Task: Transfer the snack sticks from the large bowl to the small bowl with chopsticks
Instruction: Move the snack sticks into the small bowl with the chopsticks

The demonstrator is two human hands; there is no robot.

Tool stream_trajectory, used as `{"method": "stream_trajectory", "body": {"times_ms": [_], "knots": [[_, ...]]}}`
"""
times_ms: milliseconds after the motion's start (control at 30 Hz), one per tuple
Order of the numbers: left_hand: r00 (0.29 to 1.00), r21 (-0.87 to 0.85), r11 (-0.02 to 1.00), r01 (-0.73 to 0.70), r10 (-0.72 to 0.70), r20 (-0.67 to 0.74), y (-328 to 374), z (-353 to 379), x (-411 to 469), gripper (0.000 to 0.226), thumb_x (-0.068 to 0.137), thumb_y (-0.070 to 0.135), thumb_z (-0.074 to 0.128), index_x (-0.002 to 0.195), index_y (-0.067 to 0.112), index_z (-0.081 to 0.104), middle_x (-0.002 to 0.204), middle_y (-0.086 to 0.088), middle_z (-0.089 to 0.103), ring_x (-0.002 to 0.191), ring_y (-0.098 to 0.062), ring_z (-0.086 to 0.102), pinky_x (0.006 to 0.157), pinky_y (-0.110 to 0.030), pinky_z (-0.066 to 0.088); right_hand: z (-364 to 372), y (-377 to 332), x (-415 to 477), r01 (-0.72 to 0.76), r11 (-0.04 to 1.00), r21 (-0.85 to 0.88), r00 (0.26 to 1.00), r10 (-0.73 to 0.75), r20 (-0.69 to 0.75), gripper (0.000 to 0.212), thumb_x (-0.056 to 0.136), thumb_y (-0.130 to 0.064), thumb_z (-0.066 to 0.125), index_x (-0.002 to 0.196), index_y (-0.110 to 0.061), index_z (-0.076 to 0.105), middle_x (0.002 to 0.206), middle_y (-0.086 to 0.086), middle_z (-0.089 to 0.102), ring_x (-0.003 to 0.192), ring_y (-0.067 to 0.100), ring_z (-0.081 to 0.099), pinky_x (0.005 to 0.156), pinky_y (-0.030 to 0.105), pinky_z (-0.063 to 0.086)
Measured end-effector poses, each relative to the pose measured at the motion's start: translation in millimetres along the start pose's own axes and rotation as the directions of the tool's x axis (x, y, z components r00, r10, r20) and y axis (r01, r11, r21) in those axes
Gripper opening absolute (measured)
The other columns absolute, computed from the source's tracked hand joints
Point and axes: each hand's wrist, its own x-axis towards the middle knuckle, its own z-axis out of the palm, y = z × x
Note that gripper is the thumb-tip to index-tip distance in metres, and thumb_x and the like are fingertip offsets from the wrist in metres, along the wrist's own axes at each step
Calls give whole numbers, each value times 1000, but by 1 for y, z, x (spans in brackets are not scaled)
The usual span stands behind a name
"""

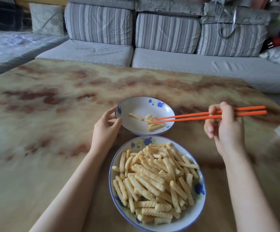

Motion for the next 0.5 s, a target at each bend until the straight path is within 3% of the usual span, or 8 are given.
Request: {"method": "stream_trajectory", "body": {"times_ms": [133,367,500], "knots": [[1000,1,1000,0,0,1,1,0,-1,41,90,18,59,129,28,58,98,9,68,69,-14,68,74,-26,53,2,5,0,8,994,-110,999,-5,32,45,101,-21,33,61,-18,52,41,0,45,29,15,31,35,16,21],[1000,1,1000,8,-8,2,1,0,-1,40,90,18,59,129,27,58,98,9,68,67,-13,66,71,-25,53,13,14,2,0,990,-140,1000,3,20,40,102,-23,32,68,-13,50,36,1,43,31,16,36,36,18,27],[1000,-6,1000,12,-12,-3,1,0,0,39,89,19,59,127,30,58,94,15,66,70,-15,66,80,-32,54,22,17,-1,30,986,-163,999,-23,43,39,103,-21,31,71,-11,51,37,2,45,31,17,37,36,16,27]]}}
